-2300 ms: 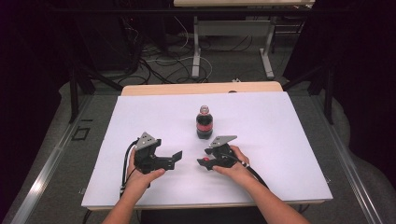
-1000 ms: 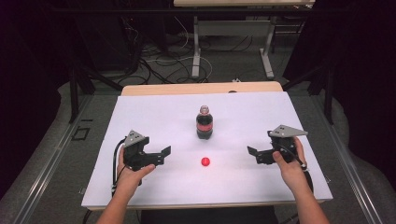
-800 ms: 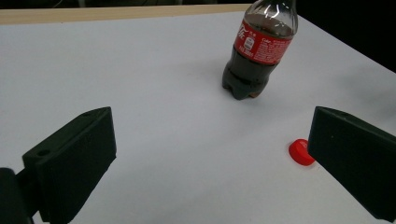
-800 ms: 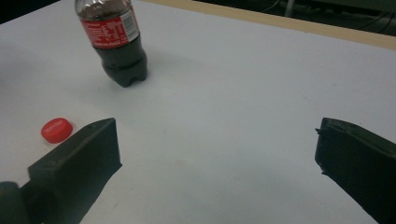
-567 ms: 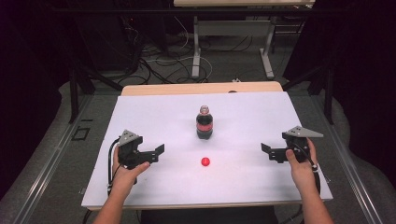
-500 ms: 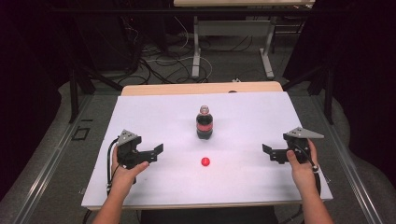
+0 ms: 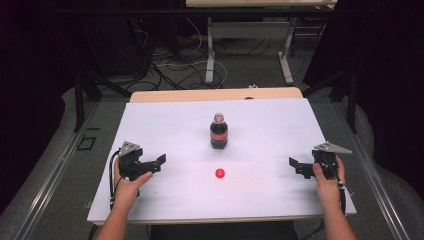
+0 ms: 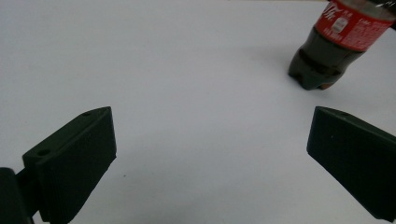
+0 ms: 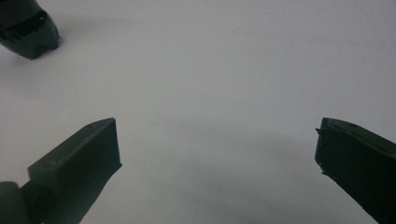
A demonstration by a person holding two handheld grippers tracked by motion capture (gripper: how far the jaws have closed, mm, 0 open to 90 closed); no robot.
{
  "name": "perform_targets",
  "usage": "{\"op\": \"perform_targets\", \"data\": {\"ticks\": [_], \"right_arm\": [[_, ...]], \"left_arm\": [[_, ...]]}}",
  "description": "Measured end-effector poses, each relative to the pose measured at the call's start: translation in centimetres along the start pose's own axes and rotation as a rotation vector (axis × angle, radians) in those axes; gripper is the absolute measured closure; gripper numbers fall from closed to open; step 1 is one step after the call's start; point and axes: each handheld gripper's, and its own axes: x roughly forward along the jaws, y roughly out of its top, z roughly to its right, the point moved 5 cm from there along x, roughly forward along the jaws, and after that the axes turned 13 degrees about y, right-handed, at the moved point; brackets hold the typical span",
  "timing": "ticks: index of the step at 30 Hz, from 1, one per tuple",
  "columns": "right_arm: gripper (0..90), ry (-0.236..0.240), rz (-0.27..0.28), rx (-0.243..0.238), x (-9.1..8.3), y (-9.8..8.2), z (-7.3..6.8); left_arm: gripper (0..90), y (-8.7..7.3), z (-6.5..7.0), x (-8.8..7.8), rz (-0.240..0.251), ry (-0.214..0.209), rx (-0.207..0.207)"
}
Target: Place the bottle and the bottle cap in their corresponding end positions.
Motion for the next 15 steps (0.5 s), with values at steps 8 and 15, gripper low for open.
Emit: {"op": "perform_targets", "data": {"ticks": [8,15], "right_arm": [[0.0,-0.012,-0.004,0.026,0.3,-0.7,0.6],[0.0,-0.004,-0.022,0.037,0.7,-1.1,0.6]], "left_arm": [[1.8,-0.6,-1.0,0.7,-0.022,0.031,-0.011],[2.3,-0.8,-1.4,0.8,-0.021,0.04,-0.021]]}}
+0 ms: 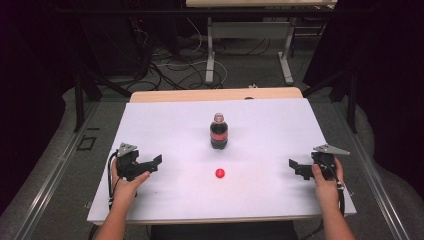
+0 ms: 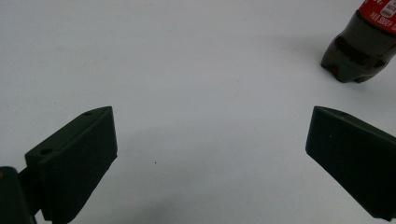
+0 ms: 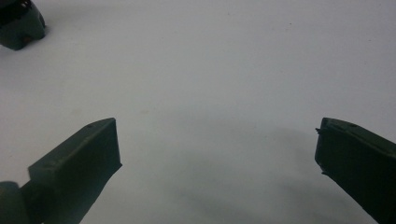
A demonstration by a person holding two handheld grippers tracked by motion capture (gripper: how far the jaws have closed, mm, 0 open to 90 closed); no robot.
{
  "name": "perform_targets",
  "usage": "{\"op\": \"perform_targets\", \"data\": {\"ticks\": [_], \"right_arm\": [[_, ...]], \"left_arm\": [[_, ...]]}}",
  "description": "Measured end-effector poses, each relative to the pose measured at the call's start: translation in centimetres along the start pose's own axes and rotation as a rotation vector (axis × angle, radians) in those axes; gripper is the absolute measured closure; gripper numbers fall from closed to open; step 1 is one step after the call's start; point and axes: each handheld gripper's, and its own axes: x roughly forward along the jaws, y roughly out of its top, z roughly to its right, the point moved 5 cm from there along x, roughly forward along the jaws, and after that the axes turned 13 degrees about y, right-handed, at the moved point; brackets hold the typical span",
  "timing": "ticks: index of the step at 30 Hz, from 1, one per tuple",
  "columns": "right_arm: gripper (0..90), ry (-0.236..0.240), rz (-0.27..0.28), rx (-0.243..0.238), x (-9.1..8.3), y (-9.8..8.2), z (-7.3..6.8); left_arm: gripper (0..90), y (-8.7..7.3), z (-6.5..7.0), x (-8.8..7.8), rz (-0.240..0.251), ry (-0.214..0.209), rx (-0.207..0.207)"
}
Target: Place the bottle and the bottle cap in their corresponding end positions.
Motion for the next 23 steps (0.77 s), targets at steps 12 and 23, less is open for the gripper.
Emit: {"op": "perform_targets", "data": {"ticks": [12,23], "right_arm": [[0.0,0.004,-0.004,0.012,0.03,-0.19,0.18],[0.0,0.007,-0.003,-0.002,0.02,-0.14,0.18]], "left_arm": [[2.4,-0.27,-0.35,0.33,-0.019,0.011,-0.005],[2.3,-0.32,-0.44,0.53,-0.017,0.017,-0.004]]}}
